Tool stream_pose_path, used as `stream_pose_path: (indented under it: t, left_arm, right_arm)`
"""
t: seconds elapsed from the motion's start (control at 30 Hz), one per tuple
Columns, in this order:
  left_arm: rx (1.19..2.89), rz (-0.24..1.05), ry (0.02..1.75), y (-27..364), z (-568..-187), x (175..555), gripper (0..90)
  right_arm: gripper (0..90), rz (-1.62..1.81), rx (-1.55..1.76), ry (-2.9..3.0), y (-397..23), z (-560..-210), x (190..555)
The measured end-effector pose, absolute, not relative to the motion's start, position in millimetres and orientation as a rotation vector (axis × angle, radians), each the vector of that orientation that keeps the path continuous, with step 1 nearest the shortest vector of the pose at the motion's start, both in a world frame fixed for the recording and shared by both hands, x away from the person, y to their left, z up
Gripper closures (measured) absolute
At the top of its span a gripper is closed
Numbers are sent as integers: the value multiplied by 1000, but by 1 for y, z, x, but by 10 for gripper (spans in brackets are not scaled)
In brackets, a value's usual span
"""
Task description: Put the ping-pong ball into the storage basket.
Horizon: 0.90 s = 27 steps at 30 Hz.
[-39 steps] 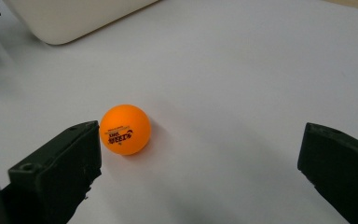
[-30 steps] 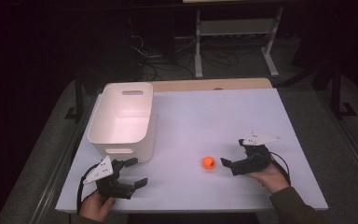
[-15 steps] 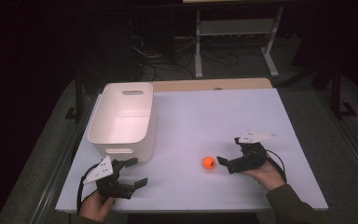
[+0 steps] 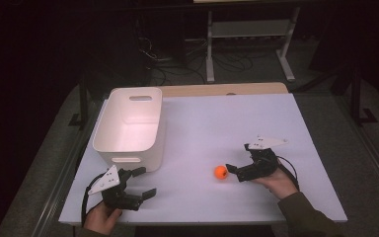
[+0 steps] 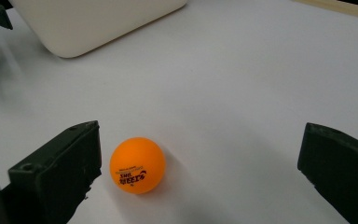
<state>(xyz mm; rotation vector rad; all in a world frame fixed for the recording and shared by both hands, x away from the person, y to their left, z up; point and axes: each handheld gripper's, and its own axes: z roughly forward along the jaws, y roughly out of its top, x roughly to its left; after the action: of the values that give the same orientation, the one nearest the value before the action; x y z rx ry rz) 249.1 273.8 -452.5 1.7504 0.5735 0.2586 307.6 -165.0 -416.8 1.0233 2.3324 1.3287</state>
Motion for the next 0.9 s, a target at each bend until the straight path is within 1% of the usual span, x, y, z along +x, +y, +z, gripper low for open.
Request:
stream_pose_path:
  t: [0.9]
  left_arm:
    - [1749,255,574,274,-453,249,139]
  right_arm:
    - [0,1340,993,2350,-150,-414,318]
